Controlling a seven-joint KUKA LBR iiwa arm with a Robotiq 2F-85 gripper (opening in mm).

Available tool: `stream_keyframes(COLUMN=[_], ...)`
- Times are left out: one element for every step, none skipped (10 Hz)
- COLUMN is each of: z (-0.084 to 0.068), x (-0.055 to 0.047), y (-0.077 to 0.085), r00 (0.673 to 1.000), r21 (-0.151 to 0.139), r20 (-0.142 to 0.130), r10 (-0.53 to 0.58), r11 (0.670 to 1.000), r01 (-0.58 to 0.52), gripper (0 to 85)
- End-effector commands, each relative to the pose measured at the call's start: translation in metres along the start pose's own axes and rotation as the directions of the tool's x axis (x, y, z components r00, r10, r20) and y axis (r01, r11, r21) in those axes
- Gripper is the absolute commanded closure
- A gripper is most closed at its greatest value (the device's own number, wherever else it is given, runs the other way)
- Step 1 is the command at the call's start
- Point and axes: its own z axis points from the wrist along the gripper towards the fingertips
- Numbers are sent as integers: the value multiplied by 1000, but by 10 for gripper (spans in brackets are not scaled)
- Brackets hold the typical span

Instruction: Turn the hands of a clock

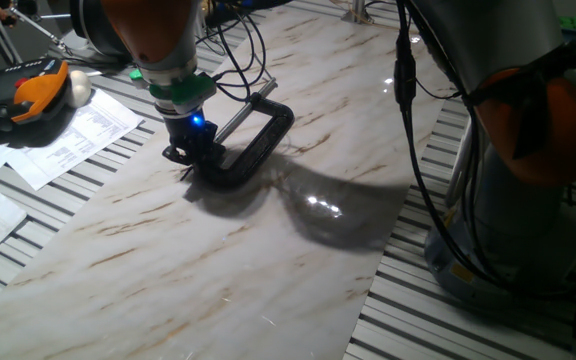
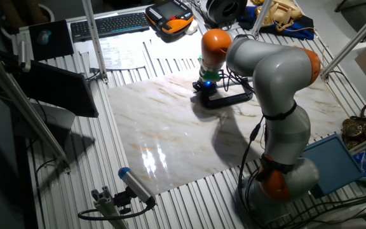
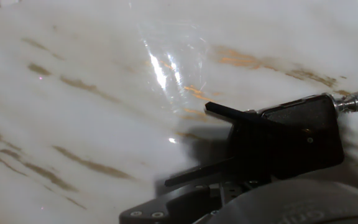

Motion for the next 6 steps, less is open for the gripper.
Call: stream_keyframes(z=[0, 0, -1, -3, -5, -9], x=[0, 0, 0, 1, 2, 3], y=[0, 0, 0, -1, -1, -2], r00=[1000, 1000, 1000, 1000, 1000, 999], r21=[0, 0, 3, 7, 16, 20], r20=[1, 3, 3, 3, 0, -4], r10=[9, 10, 1, -14, -26, -37], r11=[1000, 1000, 1000, 1000, 1000, 999], r01=[-9, -10, -1, 14, 26, 37], gripper=[850, 850, 850, 850, 850, 850])
